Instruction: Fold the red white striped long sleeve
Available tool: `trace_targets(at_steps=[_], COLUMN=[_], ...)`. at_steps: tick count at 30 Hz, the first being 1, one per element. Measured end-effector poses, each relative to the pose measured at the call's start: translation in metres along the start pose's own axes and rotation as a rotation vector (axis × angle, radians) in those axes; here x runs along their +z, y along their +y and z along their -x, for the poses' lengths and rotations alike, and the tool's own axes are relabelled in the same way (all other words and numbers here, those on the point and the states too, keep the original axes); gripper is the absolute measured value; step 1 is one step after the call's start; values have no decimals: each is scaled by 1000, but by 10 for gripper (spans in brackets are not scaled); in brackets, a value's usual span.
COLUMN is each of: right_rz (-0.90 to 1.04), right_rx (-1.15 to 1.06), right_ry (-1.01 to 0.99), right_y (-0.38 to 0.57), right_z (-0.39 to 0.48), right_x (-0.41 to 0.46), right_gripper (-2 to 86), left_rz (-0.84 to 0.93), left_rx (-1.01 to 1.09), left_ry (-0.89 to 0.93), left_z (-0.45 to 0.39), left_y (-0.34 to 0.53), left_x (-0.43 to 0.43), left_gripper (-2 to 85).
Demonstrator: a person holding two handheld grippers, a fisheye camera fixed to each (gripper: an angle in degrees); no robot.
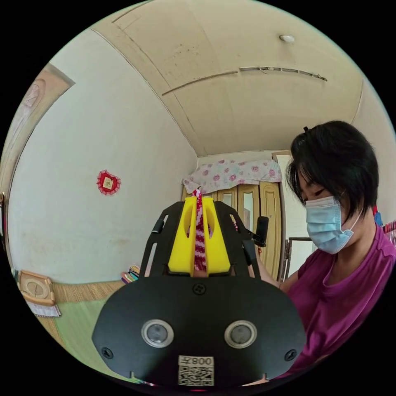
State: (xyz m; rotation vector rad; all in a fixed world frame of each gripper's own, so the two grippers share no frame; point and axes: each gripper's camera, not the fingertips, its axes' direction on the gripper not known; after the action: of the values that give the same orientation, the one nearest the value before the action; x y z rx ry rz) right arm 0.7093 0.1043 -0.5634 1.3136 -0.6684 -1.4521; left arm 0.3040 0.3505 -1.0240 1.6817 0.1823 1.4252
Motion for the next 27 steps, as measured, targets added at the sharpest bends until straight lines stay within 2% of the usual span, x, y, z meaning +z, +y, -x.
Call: trace_targets(at_steps=[16, 27], right_rz=[-68, -105], right_rx=[-28, -55], right_ry=[-60, -80], right_y=[14, 26], right_z=[-32, -40], right_x=[-52, -47], right_gripper=[2, 2], left_rz=[-14, -24], left_rx=[79, 120], left_ry=[17, 8], left_z=[-9, -6], left_y=[-74, -89], left_x=[-96, -131], left_gripper=[21, 20])
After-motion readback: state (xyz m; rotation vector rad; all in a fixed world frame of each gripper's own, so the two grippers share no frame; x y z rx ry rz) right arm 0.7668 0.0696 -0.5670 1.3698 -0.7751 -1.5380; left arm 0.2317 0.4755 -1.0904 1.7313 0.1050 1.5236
